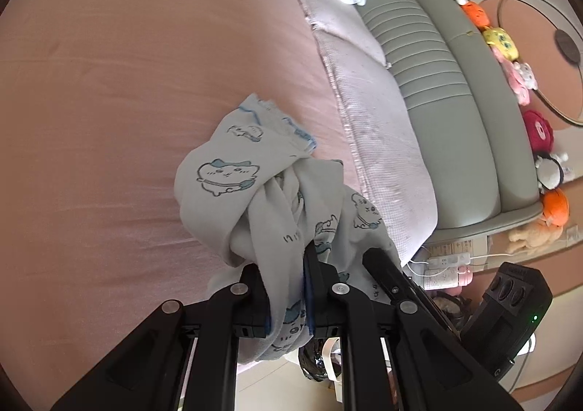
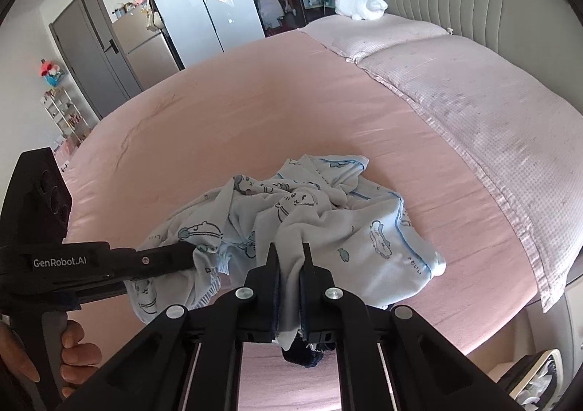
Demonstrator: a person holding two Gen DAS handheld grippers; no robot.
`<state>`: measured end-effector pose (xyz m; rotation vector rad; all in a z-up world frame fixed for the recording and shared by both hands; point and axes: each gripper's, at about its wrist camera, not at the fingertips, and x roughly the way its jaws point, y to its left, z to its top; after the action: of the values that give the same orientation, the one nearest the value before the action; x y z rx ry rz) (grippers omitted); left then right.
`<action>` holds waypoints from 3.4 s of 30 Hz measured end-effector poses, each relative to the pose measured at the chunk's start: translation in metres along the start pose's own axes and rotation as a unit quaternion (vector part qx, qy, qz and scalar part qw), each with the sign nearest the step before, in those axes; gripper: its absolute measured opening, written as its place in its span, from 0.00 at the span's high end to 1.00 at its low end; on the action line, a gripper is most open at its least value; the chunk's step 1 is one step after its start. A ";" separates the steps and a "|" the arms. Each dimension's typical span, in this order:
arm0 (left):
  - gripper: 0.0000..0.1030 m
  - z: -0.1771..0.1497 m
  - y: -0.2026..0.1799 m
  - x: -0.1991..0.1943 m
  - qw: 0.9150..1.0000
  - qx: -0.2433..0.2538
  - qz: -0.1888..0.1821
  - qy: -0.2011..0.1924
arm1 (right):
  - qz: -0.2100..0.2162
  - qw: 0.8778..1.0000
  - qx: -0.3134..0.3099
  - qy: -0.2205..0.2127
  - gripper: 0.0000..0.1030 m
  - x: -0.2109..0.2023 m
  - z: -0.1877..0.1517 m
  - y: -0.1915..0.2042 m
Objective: Fold clothes
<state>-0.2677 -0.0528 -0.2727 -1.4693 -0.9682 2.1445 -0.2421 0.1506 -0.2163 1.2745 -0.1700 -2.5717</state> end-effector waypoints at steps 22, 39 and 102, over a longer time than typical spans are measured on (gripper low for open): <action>0.89 0.012 -0.007 -0.128 0.990 0.015 -0.031 -0.134 | 0.068 0.993 -0.065 -0.064 0.94 -0.071 0.033 0.095; 0.89 0.006 0.027 -0.230 0.978 0.022 -0.013 -0.205 | 0.130 0.975 -0.155 -0.087 0.94 -0.107 0.037 0.224; 0.89 0.002 -0.183 -0.370 0.953 0.181 0.156 -0.187 | -0.100 0.899 -0.206 -0.373 0.34 -0.166 -0.121 0.352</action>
<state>-0.1394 -0.1613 0.1045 -1.1163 -0.4250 2.7194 0.0148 -0.1375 -0.0854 0.1281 0.3687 -2.9164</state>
